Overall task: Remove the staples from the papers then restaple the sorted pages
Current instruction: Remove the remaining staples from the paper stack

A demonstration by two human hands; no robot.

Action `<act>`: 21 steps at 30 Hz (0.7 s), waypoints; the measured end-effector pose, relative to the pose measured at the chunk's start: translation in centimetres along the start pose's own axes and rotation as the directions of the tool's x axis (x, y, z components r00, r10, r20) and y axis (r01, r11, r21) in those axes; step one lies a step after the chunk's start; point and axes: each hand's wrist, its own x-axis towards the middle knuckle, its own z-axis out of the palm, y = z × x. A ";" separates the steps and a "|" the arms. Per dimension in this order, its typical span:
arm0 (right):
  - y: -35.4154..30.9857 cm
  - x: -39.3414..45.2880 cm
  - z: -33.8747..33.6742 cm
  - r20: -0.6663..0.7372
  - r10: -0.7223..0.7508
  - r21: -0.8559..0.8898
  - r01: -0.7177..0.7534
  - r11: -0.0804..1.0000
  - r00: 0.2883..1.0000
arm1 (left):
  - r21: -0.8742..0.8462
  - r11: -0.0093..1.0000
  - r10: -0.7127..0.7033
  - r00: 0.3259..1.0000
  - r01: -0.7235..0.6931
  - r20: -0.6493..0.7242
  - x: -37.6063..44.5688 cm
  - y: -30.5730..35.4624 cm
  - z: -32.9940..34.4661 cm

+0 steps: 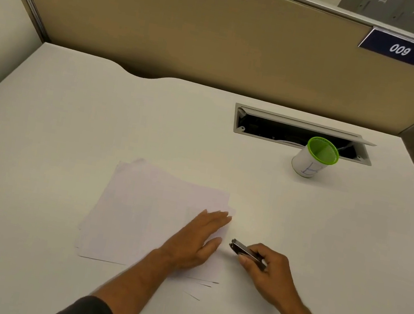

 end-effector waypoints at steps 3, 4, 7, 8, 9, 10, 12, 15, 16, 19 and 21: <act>0.5 0.0 -0.3 0.034 0.014 -0.007 -0.013 1.000 0.999 | 0.155 0.985 0.083 0.994 -0.072 -0.067 -0.6 -0.7 -1.0; 0.6 -0.1 -0.4 0.044 0.021 -0.010 -0.021 1.000 0.999 | 0.248 0.964 0.116 0.991 -0.096 -0.067 -0.9 -1.1 -1.3; 0.6 -0.3 -0.4 0.108 0.047 -0.018 -0.046 0.999 0.993 | 0.498 0.864 0.049 0.996 -0.081 0.078 -2.2 -1.8 -1.8; 0.5 -0.2 -0.4 0.138 0.048 -0.028 -0.045 0.999 0.989 | 0.555 0.830 -0.011 0.993 -0.055 0.115 -2.5 -1.9 -1.7; 0.4 -0.1 -0.3 0.169 0.044 -0.039 -0.038 0.999 0.985 | 0.594 0.804 -0.056 0.989 -0.035 0.134 -2.8 -2.1 -1.5; 0.2 0.1 -0.3 0.194 0.042 -0.054 -0.032 0.998 0.980 | 0.616 0.788 -0.083 0.986 -0.025 0.147 -2.7 -2.1 -1.2; -0.1 0.7 -0.3 0.224 0.048 -0.088 -0.029 0.996 0.973 | 0.637 0.770 -0.109 0.980 -0.021 0.164 -2.2 -1.9 -0.8; -0.4 1.5 -0.5 0.237 0.066 -0.137 -0.033 0.990 0.969 | 0.649 0.760 -0.106 0.976 -0.045 0.192 -1.1 -1.8 -0.6; -0.4 1.7 -0.6 0.247 0.069 -0.158 -0.030 0.987 0.967 | 0.649 0.759 -0.103 0.974 -0.053 0.199 -0.7 -1.9 -0.6; -0.4 2.3 -1.0 0.283 0.085 -0.210 -0.024 0.977 0.955 | 0.654 0.753 -0.083 0.974 -0.076 0.209 -0.1 -2.2 -0.5; -0.4 2.6 -1.1 0.306 0.102 -0.232 -0.030 0.972 0.947 | 0.661 0.745 -0.073 0.975 -0.087 0.210 0.2 -2.3 -0.4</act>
